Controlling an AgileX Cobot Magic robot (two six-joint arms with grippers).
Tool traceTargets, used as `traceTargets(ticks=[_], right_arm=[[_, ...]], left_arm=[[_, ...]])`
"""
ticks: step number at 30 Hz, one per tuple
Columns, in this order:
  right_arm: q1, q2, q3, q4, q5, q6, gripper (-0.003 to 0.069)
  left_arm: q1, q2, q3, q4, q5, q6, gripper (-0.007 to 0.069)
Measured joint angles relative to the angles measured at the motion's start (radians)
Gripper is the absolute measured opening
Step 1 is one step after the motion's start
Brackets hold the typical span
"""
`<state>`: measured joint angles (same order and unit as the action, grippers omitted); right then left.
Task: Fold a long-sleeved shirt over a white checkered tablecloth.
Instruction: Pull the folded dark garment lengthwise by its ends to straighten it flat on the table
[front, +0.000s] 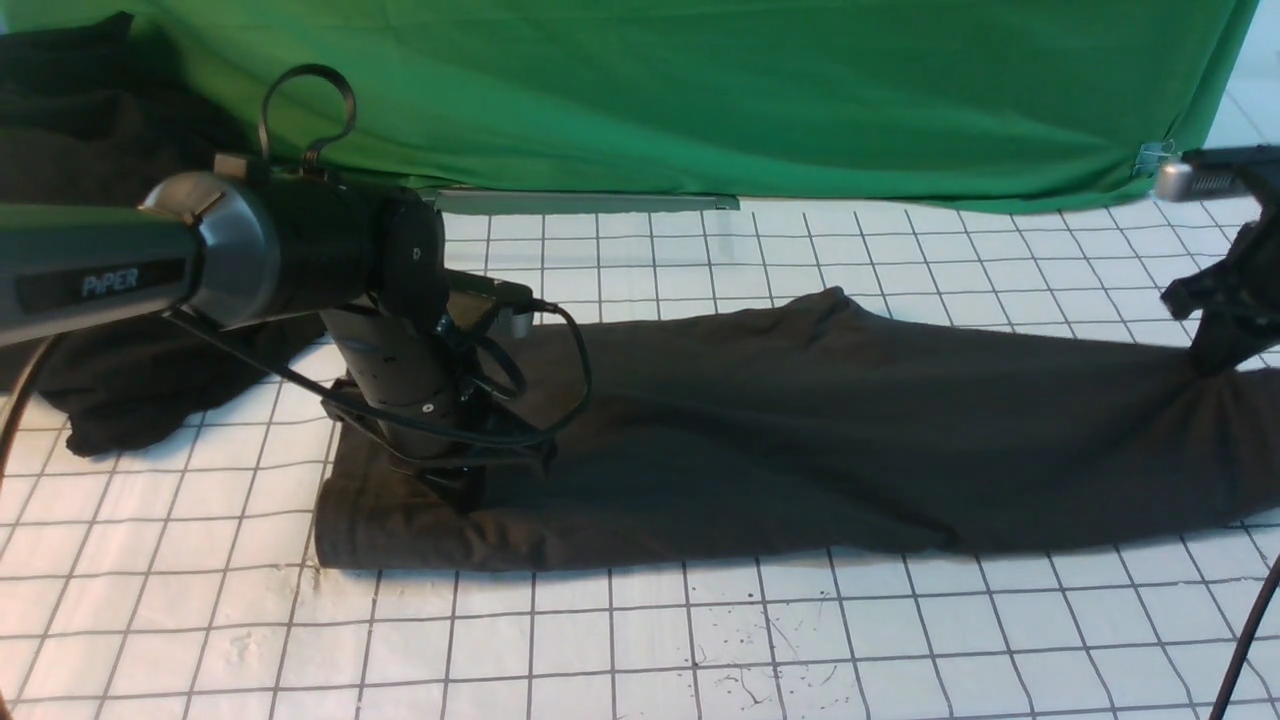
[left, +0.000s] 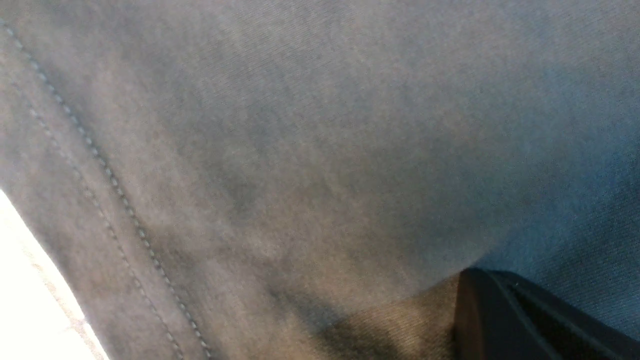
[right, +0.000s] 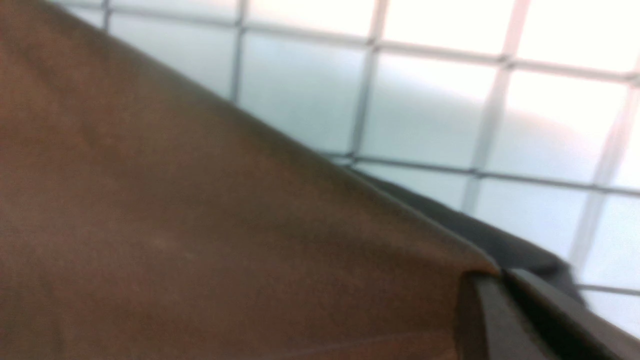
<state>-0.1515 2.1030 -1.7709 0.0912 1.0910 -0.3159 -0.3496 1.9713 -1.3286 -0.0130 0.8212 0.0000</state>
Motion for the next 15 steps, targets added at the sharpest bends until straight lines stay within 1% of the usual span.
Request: traceTargets(ticks=[5,7,9,11,13,14,15], right_arm=[[0.000,0.019,-0.009,-0.025,-0.013,0.007,0.0010],[0.000,0.033,-0.009,-0.028,-0.033,0.011,0.0022],[0.000,0.058,-0.009,-0.048,-0.079,0.033,0.0073],[0.000,0.066,-0.009,-0.080,-0.106,0.072,0.0150],[0.000,0.065,-0.015,-0.111,-0.103,0.113,0.0235],[0.000,0.065,-0.019,-0.118,-0.098,0.122,0.0253],[0.000,0.060,-0.033,-0.136,-0.077,0.155,0.0307]], left_arm=[[0.000,0.000,0.000,0.000,0.000,0.000,-0.0003],[0.000,0.000,0.000,0.000,0.000,0.000,-0.0003],[0.000,0.000,0.000,0.000,0.001,0.000,-0.0003],[0.000,-0.001,-0.001,-0.003,0.005,0.000,-0.0003],[0.000,-0.008,-0.001,-0.003,0.007,0.000,-0.0003],[0.000,-0.009,-0.001,-0.003,0.009,0.000,-0.0003],[0.000,-0.020,0.003,0.000,0.017,0.000,-0.0003]])
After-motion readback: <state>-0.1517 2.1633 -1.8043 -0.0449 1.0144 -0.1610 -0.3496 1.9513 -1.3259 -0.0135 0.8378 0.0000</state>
